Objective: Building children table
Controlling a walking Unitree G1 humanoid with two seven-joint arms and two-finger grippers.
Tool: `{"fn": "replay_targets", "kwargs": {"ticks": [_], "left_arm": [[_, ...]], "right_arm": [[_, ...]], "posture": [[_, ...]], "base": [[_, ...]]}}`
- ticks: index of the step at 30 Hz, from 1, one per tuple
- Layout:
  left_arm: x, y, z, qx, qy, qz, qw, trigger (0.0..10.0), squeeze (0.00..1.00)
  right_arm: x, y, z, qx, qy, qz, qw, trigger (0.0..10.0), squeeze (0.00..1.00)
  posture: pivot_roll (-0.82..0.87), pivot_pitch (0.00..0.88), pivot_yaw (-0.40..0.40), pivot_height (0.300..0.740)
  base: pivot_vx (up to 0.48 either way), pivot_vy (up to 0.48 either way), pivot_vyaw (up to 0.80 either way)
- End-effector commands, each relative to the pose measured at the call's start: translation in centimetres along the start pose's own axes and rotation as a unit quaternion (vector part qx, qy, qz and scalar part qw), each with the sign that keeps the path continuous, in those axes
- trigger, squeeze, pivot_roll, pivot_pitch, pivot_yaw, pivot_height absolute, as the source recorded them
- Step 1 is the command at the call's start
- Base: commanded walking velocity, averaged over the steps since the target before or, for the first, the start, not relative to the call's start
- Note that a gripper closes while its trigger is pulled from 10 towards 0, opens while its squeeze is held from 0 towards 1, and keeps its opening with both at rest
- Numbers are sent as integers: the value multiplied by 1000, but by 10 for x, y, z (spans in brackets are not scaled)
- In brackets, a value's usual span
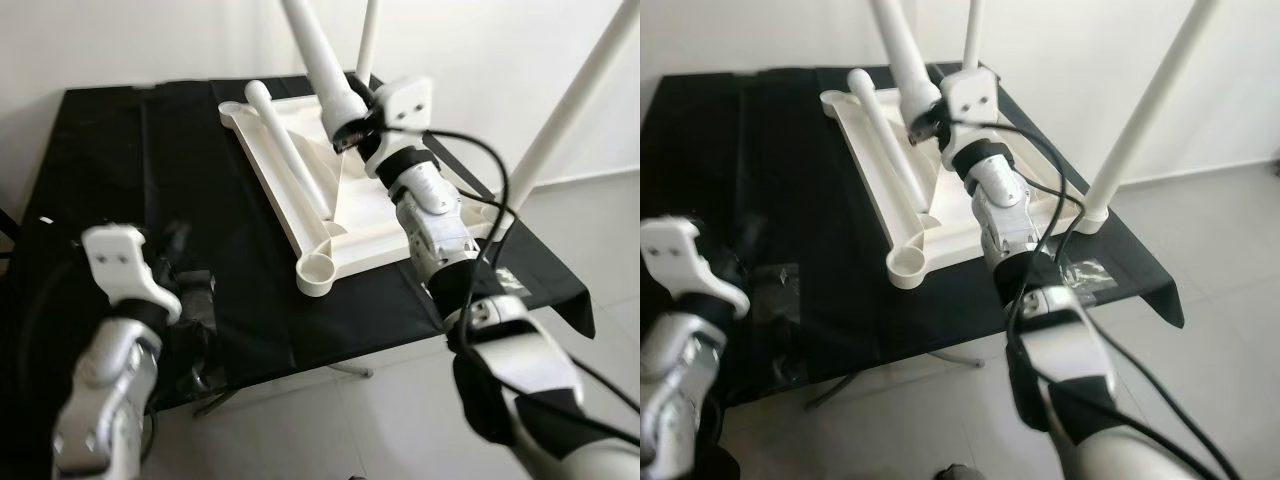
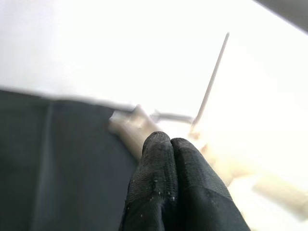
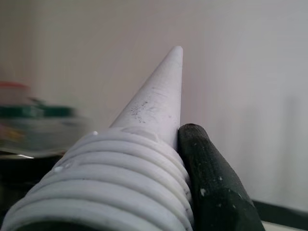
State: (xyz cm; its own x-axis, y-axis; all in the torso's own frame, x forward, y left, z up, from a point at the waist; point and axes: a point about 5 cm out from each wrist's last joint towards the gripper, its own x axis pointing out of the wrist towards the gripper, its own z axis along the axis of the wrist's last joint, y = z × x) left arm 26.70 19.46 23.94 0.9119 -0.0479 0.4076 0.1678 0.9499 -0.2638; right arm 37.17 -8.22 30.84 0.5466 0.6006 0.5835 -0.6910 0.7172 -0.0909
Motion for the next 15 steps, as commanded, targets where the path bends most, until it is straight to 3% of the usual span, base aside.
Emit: {"fn": "replay_targets", "kwargs": {"ticks": [1,3,4,7,9,12,13,15], "left_arm": [[2,-2,6,-37,0,-33,999,10000,0],[8,-13,16,-85,-7,-99,991,10000,20],[9,-19,20,-107,-8,-136,985,10000,1000],[10,-30,32,-175,-20,-204,963,10000,1000],[10,-31,36,-192,-23,-216,957,10000,1000],[12,-36,47,-266,-40,-264,926,10000,1000],[12,-36,47,-266,-40,-264,926,10000,1000],[11,-38,52,-295,-44,-294,908,10000,1000]], "right_arm": [[-6,4,10,61,-29,51,996,10000,0],[-20,9,10,103,-28,105,989,10000,0],[-27,10,11,120,-34,129,984,10000,0],[-44,10,12,157,-42,162,973,10000,0],[-46,9,12,164,-41,166,972,10000,0],[-61,10,10,195,-38,185,962,10000,0],[-61,10,10,195,-38,185,962,10000,0],[-68,12,10,210,-34,196,957,10000,0]], "posture": [[-221,0,-59,740],[-218,0,-57,740],[-220,0,-55,740],[-225,0,-52,740],[-225,0,-52,740],[-228,0,-48,740],[-228,0,-48,740],[-233,0,-49,740]], "base": [[0,0,0],[0,0,0],[0,0,0],[0,0,0],[0,0,0],[0,0,0],[0,0,0],[0,0,0]]}}
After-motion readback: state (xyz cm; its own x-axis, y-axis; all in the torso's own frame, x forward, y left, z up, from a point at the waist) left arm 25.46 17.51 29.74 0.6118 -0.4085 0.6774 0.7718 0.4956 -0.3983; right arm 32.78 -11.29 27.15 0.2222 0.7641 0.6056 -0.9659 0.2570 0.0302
